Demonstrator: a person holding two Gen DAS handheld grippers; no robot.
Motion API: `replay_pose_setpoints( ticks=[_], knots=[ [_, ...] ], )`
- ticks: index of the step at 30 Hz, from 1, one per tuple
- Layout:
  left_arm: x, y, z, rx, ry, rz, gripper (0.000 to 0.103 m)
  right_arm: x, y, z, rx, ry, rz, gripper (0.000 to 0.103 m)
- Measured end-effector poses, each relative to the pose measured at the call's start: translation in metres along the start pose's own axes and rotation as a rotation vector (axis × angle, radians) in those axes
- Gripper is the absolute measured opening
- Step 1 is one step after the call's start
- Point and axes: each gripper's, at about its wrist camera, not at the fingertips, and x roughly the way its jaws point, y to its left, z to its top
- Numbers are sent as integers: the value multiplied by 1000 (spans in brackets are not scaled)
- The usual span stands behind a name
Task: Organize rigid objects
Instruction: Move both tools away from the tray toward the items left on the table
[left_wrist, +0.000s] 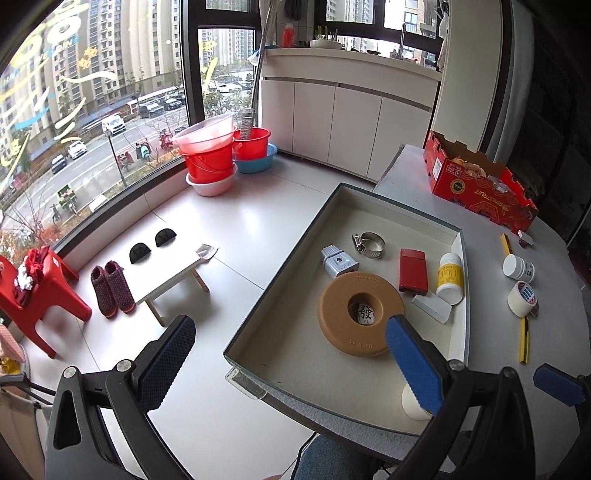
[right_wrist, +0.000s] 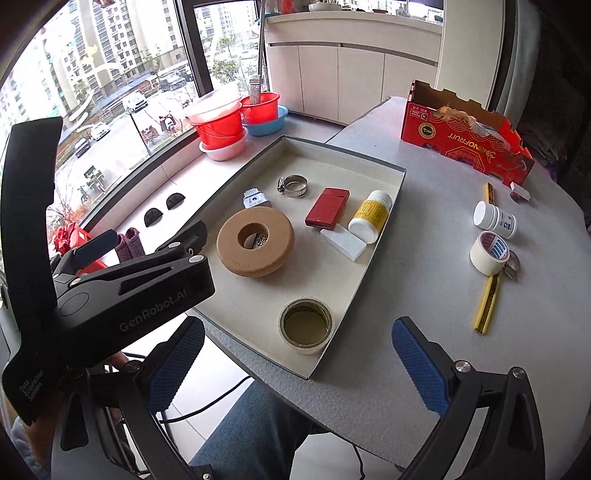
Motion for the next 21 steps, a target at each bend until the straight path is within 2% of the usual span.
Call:
replay_pose_setpoints(
  ticks=[7,13,17,21],
  knots=[
    [-16,4,-5,-1,-10,24,103,-12,3,-8,-8,-11,-2,102],
    [-30,-18,-11,63,-7,27,103,-26,-8,-19,15,-38,3,102],
    [-42,-41,-14,104,-14,-10,103,-38,-32,-33,60,-49,13,102],
    [-49,-75,-18,157,0,-79,103,-44,-79,-57,142,-47,-13,102]
  ],
)
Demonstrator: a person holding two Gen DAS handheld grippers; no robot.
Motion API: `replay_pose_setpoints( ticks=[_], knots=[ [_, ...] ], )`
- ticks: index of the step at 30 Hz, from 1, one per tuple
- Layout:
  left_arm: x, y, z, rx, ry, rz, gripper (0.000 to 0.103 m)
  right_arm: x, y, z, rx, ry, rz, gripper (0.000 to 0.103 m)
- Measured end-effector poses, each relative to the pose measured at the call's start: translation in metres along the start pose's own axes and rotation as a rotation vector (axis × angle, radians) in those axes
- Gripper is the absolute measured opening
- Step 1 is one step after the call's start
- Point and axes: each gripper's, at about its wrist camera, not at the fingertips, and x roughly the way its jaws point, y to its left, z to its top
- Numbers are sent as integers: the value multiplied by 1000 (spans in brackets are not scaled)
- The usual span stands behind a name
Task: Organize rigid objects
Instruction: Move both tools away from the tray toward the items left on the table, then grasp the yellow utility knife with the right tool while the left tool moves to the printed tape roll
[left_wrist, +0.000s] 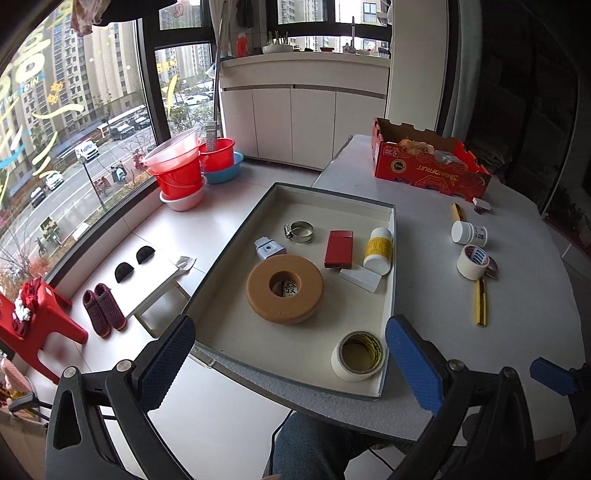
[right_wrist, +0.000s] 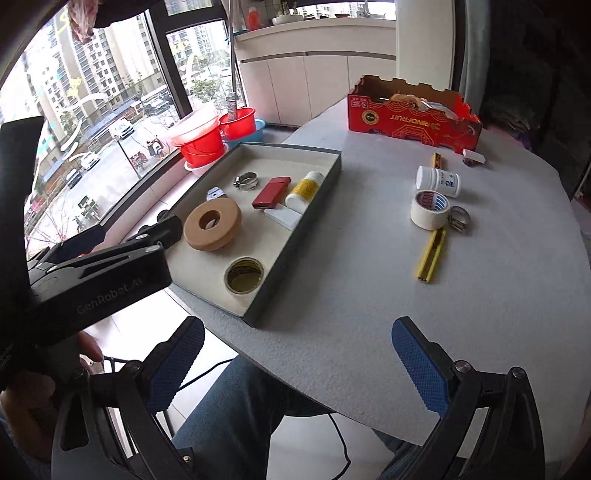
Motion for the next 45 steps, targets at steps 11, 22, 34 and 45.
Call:
replay_pose_setpoints(
  ticks=[11,22,34,45],
  knots=[
    [42,-145,21,136,99,-147,103,14,-197,-76,494,105,-182,102],
    [142,-232,62,159,181,-127,103,24,-237,-62,470,103,-170,102],
    [174,-217,75,168,160,-72,103,54,-240,-19,446,97,-123,102],
    [176,-253,64,263,162,-98,103,64,-236,-8,425,113,-121,102]
  ],
)
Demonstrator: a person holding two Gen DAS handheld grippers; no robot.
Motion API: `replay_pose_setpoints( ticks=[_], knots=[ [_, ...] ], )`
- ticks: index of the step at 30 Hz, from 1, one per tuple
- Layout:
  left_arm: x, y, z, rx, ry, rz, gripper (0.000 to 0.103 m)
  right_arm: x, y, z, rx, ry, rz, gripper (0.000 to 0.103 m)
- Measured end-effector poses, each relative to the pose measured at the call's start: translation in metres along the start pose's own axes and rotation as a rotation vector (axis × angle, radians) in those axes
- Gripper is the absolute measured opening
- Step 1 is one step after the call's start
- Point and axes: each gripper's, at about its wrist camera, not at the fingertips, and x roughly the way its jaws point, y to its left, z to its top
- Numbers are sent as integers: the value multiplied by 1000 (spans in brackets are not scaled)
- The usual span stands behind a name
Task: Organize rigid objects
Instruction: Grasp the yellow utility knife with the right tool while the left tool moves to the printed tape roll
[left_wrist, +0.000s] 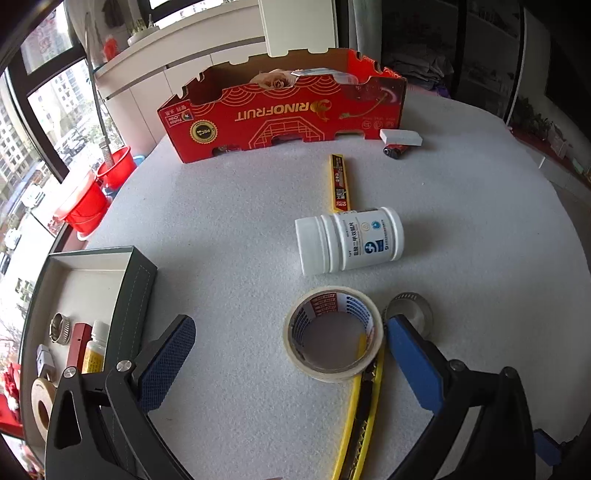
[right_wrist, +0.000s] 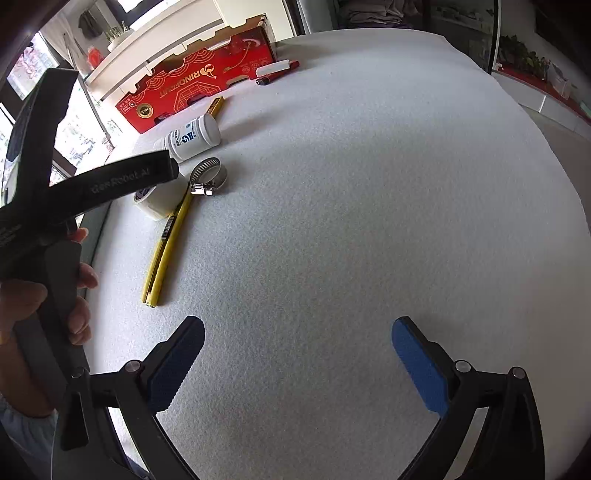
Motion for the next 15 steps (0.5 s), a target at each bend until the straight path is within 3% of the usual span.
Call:
replay_pose_setpoints(
  ticks=[4,11,15],
  knots=[
    [7,29,-4,-77,8,8,103,4,6,4,-8,-11,-9,102],
    [24,38,-5,-71,36,-2,103,21,52,19,-72,-26,34,102],
    [37,50,-6,-98,94,-75,103,35,91,27,-163,-85,-7,102]
  ],
)
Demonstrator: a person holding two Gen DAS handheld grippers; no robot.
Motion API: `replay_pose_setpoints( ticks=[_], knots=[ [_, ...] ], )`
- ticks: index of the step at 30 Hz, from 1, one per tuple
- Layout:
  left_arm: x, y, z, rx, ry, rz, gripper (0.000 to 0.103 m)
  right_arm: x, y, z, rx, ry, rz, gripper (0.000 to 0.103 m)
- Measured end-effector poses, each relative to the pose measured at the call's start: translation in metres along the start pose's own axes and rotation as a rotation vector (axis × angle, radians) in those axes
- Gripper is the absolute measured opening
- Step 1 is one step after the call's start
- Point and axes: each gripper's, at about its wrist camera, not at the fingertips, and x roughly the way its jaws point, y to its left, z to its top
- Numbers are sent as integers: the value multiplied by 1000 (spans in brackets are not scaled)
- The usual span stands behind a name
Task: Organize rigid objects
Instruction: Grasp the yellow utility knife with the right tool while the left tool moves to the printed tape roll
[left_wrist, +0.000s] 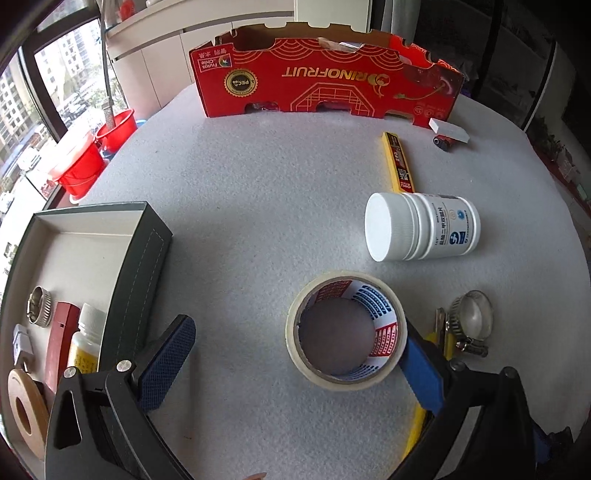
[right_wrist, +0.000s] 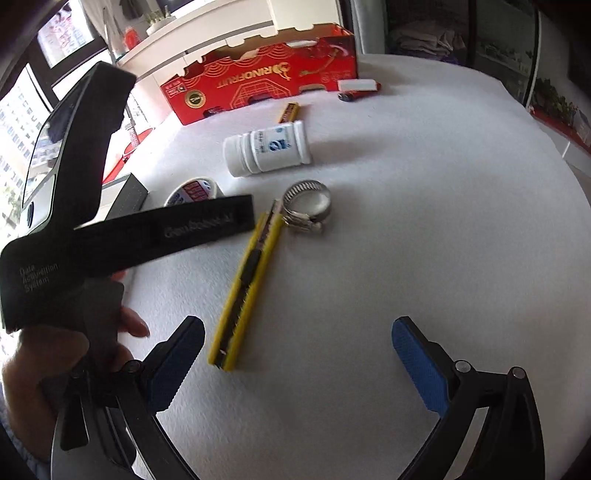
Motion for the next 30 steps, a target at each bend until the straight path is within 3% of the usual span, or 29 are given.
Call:
replay_pose_setpoints(
  ticks=[4,6,8,11,14,17,21,22,26,27,28,30],
  knots=[
    [4,4,6,23,8,-9,103,18,26,10,-67,-25,-42,98],
    [4,3,6,44,-7,-13,103,23,35,12,-110,-40,-84,87],
    [3,1,6,55,-12,-15,103,21,43,13,-159,-44,-114,50],
    [5,1,11,55,13,-17,103,15,39,12,-180,-21,-93,20],
    [0,-3,6,61,16,-21,102,5,18,4,-148,16,-67,17],
    [-17,-21,-14,140,-38,-59,80,-17,-13,-19,-107,43,-57,17],
    [-44,-38,-56,227,-71,-112,39,-49,-58,-61,-37,63,-74,17],
    [-50,-40,-66,239,-69,-123,34,-57,-68,-69,-9,67,-74,17],
    [-66,-31,-89,171,-57,-158,36,-71,-92,-85,72,71,-38,17],
    [-68,-30,-90,158,-62,-151,48,-73,-93,-87,75,69,-26,17],
    [-71,-28,-90,147,-80,-128,68,-74,-94,-86,89,72,-26,17],
    [-80,-24,-83,122,-146,-74,84,-74,-97,-84,109,68,-21,18]
  ],
)
